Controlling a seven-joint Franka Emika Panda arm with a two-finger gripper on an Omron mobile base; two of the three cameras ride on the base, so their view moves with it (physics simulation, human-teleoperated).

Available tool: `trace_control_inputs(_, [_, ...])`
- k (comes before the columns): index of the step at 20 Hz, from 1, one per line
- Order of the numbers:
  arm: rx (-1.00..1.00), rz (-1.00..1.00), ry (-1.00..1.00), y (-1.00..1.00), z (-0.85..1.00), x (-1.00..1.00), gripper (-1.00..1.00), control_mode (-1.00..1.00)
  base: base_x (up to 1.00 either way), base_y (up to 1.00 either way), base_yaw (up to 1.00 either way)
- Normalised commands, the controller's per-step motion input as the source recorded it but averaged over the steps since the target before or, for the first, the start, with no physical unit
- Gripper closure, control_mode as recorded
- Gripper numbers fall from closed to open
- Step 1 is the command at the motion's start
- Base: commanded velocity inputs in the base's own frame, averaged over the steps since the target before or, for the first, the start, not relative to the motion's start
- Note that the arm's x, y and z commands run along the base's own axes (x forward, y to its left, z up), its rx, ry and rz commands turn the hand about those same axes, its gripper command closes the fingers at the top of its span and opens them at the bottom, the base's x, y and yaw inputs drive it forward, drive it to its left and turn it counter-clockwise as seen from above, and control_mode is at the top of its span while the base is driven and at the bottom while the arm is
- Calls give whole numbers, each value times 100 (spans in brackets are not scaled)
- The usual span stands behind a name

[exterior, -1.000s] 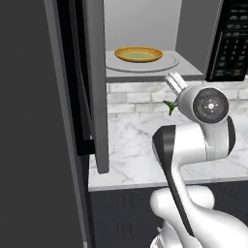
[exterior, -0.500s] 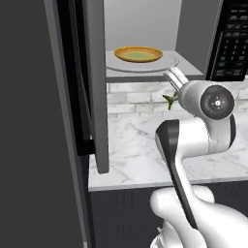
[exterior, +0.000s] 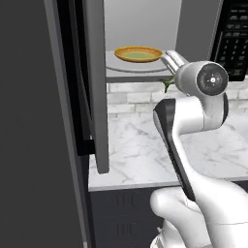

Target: Transport the fish from the fridge to the microwave and turn on the microwave.

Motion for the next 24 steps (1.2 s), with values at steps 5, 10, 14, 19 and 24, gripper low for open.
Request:
trace_control_inputs(5, [1, 3, 0, -1, 14, 47, 100, -100, 0, 0, 0])
trace_control_inputs(10, [0, 6, 0, 0, 0, 45, 100, -100, 0, 0, 0])
trace_control_inputs(14, [0, 8, 0, -3, 6, 48, 100, -100, 0, 0, 0])
trace_control_inputs(19, [0, 6, 0, -4, 7, 55, 100, -100, 0, 0, 0])
trace_control_inputs(24, [0, 2, 0, 0, 9, 60, 100, -100, 0, 0, 0])
